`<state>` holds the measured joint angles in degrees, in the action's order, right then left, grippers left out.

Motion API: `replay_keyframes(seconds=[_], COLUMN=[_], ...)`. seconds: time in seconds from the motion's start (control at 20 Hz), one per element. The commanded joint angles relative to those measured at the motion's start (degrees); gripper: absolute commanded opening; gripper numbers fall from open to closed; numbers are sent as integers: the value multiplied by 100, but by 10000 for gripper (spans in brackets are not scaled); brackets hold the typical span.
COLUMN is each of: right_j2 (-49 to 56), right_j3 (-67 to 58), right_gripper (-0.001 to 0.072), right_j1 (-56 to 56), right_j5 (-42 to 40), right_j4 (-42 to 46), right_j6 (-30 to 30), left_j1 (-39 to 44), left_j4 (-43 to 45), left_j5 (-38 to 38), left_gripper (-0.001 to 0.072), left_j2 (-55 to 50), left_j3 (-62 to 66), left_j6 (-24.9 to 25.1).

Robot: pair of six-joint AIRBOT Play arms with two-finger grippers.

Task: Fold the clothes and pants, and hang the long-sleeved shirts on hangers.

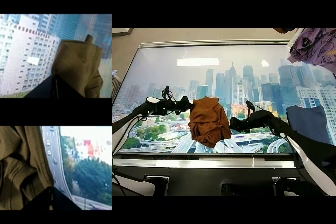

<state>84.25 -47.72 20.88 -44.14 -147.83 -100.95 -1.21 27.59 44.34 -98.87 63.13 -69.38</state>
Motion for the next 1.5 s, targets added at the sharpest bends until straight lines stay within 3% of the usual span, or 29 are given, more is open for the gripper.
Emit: replay_keyframes(seconds=[0.0,0.1,0.2,0.45,0.7,0.8,1.0,1.2,1.45], right_j2=[-28,-214,-496,-1467,-2682,-3222,-4304,-4745,-3751], right_j3=[-7,-162,-592,-2350,-3991,-4350,-4494,-4492,-4487], right_gripper=[27,27,27,26,27,27,27,27,28], right_j1=[-4,-4,-4,-4,-4,-2,-2,-2,-2], right_j5=[-9,103,79,-538,-1403,-1565,-1788,-1884,-2581], right_j4=[7,341,1215,4155,6065,6356,6669,7156,6511], right_j6=[0,61,540,1963,2391,2452,2544,2951,3307], left_j1=[-17,-101,-188,-396,-479,-476,-476,-476,-476], left_j4=[-13,92,651,3303,5447,6015,6881,7364,6898], left_j5=[7,72,188,623,787,1045,2345,3217,3198], left_gripper=[13,11,11,11,11,11,12,12,13], left_j2=[24,245,640,2205,4319,5112,6356,6872,6603], left_j3=[227,481,850,1921,2468,2479,2476,2444,1493], left_j6=[120,144,-28,-1329,-2616,-3123,-3858,-3952,-3932])
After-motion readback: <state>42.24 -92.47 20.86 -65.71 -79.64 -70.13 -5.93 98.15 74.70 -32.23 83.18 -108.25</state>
